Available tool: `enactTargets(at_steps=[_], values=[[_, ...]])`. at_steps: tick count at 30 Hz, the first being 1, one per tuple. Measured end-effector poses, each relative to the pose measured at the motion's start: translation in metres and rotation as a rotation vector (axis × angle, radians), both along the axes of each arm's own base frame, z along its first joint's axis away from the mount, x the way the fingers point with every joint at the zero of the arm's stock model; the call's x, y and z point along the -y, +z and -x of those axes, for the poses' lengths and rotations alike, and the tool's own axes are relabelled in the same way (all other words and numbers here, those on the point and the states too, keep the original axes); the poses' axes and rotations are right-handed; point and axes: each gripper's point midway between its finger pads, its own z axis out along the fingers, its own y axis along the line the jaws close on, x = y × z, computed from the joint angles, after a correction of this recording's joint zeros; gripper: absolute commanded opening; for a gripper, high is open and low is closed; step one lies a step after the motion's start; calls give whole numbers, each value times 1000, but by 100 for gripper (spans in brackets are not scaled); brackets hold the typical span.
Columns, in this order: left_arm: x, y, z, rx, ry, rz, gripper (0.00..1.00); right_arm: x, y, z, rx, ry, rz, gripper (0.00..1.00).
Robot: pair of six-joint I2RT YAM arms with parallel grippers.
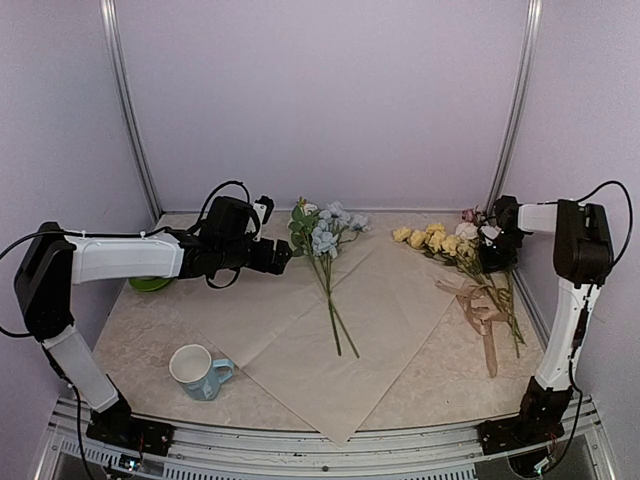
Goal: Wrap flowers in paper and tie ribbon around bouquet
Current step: Pick up the fake flower from the corner of the board, then place the fake flower on the flattened wrapping paper.
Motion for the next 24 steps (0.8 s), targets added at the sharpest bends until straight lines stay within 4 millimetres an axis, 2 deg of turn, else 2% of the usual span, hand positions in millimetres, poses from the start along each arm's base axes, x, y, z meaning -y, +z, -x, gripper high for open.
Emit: enactTargets(at_steps=[4,7,9,11,13,15,19,21,24], values=[[1,0,1,0,-3,0,99,-12,18,0,68,59,99,0],[1,0,1,1,-2,0,99,-20,61,-2,187,73,170,0],[1,0,1,1,-2,-1,99,-22,108,-6,324,54,209,0],[0,0,1,2,-1,-3,99,-17,169,-4,503,5,236,0],[0,0,1,3,-2,-6,99,-14,231,7,703,-36,235,0],[0,0,1,3,-3,-10,99,-18,281,29,891,-46,203,0],[1,0,1,5,-4,-13,99,-40,350,68,1145,-9,51,0],[1,0,2,5,-7,-12,99,-56,374,75,1213,30,-74,0],[2,3,3,10,-10,-9,99,-100,399,76,1218,143,-368,0]])
